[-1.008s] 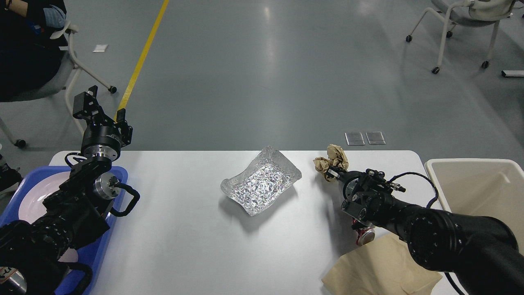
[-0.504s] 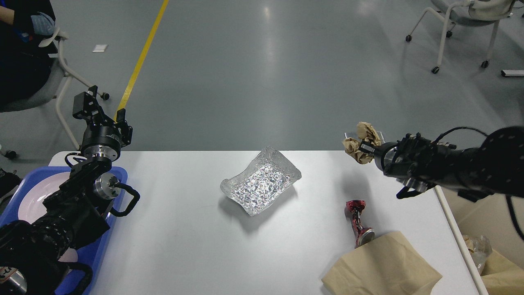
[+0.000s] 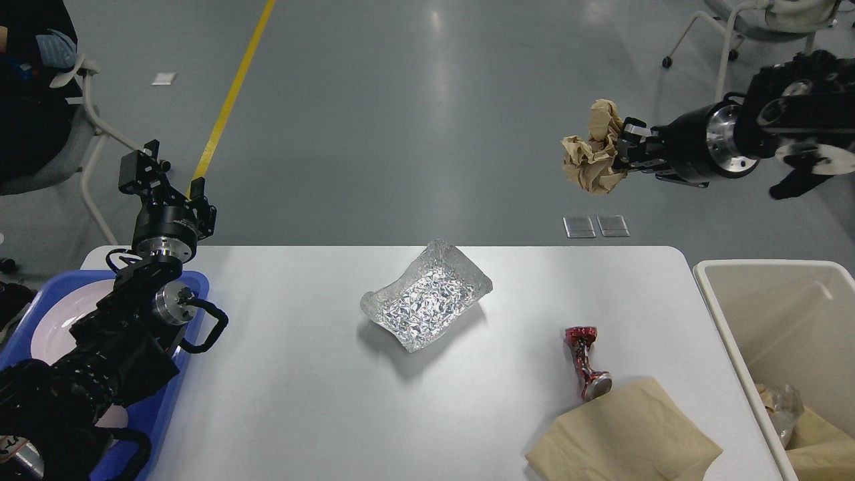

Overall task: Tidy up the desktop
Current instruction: 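Lift the crumpled paper and drop it into the white bin, then move the right gripper back toward the crumpled foil wrapper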

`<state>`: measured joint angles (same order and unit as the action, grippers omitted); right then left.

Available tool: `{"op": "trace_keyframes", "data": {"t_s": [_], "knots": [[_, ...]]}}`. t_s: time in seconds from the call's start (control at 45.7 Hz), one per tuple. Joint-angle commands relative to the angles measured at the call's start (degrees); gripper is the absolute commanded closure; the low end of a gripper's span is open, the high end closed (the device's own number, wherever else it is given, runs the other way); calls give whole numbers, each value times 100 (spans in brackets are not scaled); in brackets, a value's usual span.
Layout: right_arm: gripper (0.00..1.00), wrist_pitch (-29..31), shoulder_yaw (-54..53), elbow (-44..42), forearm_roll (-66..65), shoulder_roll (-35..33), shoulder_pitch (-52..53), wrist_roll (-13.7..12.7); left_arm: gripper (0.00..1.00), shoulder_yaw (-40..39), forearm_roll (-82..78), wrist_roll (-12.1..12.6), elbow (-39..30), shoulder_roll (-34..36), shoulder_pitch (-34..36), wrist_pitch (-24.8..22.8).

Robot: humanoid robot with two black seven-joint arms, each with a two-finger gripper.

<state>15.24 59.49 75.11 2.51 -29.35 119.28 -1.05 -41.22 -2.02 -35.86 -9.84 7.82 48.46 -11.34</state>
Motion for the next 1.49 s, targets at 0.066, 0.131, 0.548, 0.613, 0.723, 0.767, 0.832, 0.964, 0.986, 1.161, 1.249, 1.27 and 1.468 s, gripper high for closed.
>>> {"op": "trace_keyframes", "data": {"t_s": [0.066, 0.131, 0.548, 0.613, 0.723, 0.767, 0.832, 0.964, 0.986, 1.161, 1.249, 1.27, 1.468], "knots": [[100, 744, 53, -49, -5, -431, 298, -1, 4, 0, 0, 0, 0, 0, -3, 0], [100, 586, 159, -268, -5, -554, 105, -9, 4, 0, 0, 0, 0, 0, 6, 0], [100, -1506, 168, -2711, 109, -1082, -4323, -27, 4, 0, -9, 0, 0, 0, -3, 0], [100, -1655, 54, -3159, 127, -1012, -5000, -36, 4, 0, 0, 0, 0, 0, 6, 0], [41, -1753, -648, -3652, 118, -933, -5959, -36, 4, 0, 0, 0, 0, 0, -3, 0], [0, -1779, -982, -3906, 118, -871, -6328, -36, 4, 0, 0, 0, 0, 0, -3, 0], [0, -1788, -1378, -4328, 118, -757, -6733, -44, 4, 0, 0, 0, 0, 0, 6, 0], [0, -1779, -1572, -4637, 118, -572, -7068, -45, 4, 0, 0, 0, 0, 0, 6, 0], [0, -1779, -1572, -4637, 118, -572, -7059, -45, 4, 0, 0, 0, 0, 0, -3, 0], [0, -1717, -1564, -4584, 101, -432, -6761, -53, 4, 0, -9, 0, 0, 0, -3, 0], [0, -1665, -1502, -4514, 100, -283, -6357, -62, 4, 0, -9, 0, 0, 0, -3, 0], [0, -1647, -1476, -4471, 100, -221, -6234, -62, 4, 0, 0, 0, 0, 0, 6, 0], [0, -1191, -431, -3171, 109, 78, -4100, -71, 4, 0, 0, 0, 0, 0, 6, 0]]}}
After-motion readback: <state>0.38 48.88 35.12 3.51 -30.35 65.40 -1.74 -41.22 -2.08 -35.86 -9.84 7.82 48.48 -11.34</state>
